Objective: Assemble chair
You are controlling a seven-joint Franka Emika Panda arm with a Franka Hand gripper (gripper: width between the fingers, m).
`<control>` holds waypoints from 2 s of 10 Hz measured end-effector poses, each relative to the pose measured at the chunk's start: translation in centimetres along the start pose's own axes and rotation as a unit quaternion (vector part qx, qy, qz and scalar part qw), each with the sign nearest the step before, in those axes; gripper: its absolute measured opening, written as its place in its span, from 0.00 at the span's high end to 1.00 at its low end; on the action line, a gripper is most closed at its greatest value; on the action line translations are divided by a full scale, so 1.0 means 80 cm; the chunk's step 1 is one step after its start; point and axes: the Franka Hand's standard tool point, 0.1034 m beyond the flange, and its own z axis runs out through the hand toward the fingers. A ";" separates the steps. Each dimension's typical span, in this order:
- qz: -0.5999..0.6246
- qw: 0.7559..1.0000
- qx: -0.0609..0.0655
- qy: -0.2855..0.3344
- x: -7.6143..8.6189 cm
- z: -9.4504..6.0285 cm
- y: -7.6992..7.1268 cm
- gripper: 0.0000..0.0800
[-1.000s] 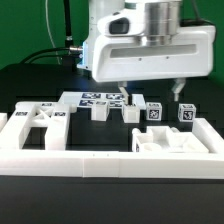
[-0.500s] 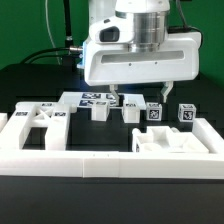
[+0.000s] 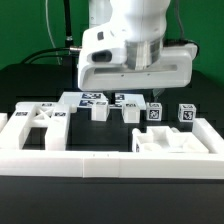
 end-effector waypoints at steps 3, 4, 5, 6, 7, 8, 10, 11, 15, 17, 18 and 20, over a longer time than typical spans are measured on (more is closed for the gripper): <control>-0.002 0.995 0.006 -0.097 -0.004 0.007 -0.003 0.19; -0.003 0.993 0.007 -0.122 0.002 0.013 -0.003 0.19; -0.003 0.987 0.009 -0.160 0.003 0.019 -0.004 0.19; -0.003 0.987 0.009 -0.163 0.013 0.023 -0.004 0.19; -0.003 0.987 0.009 -0.161 0.015 0.025 -0.004 0.19; -0.001 0.987 0.009 -0.163 0.015 0.028 -0.001 0.19; 0.002 0.986 0.010 -0.168 0.013 0.031 0.002 0.19; 0.004 0.985 0.010 -0.171 0.010 0.037 0.003 0.19; 0.011 0.984 0.008 -0.179 0.002 0.052 0.001 0.20; 0.008 0.984 0.008 -0.180 0.002 0.054 0.001 0.40; 0.005 0.984 0.009 -0.180 0.002 0.054 0.002 0.40; 0.002 0.984 0.009 -0.180 0.002 0.053 0.002 0.64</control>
Offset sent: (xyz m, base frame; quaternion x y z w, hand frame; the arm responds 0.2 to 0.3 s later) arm 0.0094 -0.0059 -0.0157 -0.0302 -0.1465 0.0157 0.9886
